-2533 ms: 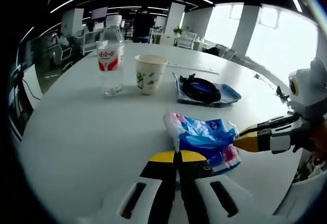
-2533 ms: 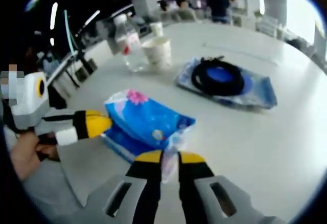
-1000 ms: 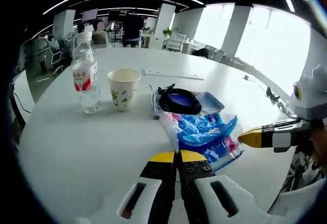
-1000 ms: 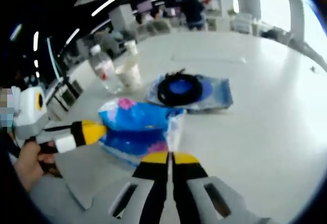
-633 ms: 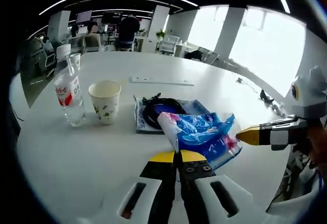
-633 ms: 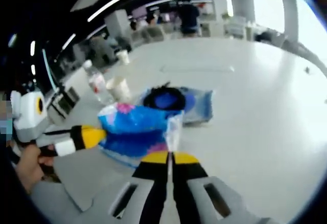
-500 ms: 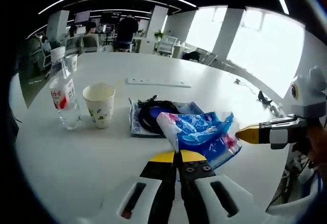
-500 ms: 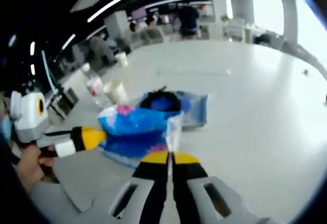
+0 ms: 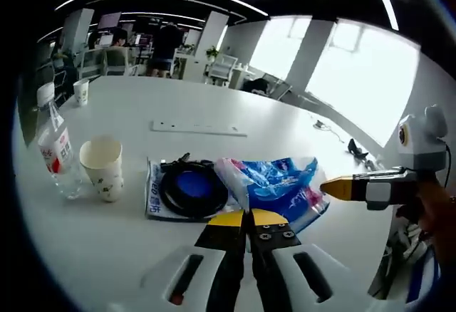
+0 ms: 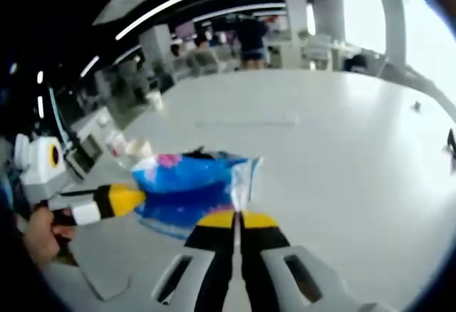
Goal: Arrange the tabletop items into an orderly group along one side of the table until the central work area is clear of visible clutter.
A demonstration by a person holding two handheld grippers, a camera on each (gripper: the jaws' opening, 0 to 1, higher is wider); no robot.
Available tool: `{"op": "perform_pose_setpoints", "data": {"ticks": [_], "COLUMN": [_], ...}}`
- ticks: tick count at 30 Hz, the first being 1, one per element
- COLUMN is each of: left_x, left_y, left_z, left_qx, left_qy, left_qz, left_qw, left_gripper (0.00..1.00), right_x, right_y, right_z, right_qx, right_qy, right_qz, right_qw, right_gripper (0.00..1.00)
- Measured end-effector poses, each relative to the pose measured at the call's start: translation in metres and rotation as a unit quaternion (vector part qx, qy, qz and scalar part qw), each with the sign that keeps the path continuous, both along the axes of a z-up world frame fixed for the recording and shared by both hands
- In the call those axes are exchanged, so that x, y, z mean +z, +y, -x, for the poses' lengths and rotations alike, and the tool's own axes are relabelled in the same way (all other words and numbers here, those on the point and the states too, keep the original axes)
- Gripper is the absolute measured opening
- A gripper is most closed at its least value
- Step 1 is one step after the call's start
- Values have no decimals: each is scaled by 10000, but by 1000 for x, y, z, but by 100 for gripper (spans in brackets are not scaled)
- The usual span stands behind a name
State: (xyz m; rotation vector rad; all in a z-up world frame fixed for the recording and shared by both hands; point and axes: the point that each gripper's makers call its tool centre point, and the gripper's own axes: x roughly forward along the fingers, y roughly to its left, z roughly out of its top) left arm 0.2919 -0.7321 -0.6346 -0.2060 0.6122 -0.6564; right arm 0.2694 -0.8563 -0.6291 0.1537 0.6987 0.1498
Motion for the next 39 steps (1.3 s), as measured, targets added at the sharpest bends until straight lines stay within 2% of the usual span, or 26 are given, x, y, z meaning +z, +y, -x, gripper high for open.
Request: {"op": "perform_pose_setpoints", "data": {"ticks": [4, 13, 15, 18, 29, 39], "left_x": [0, -1, -5, -7, -21, -34], "left_y": [-14, -47, -55, -65, -104, -125], "left_z": [-4, -18, -20, -24, -38, -49], "left_qx": [1, -21, -30, 10, -55, 41], "left_qy": [104, 28, 173, 224, 439, 590], "left_qz": [178, 305, 371, 508, 659, 684], "left_qw": [9998, 9995, 9992, 9985, 9968, 9959], "left_gripper": [0, 0, 1, 1, 1, 1], "right_x": [2, 4, 3, 2, -10, -22], "right_y": [-13, -40, -46, -58, -99, -119], "right_z": [-4, -17, -20, -23, -35, -47], "right_qx": [-74, -243, -277, -372, -720, -891], "right_qy": [-16, -127, -153, -162, -170, -162], "right_qz": [-13, 132, 170, 216, 404, 405], "right_qw": [10000, 9995, 9994, 9989, 9964, 9951], "right_gripper": [0, 0, 0, 0, 0, 0]}}
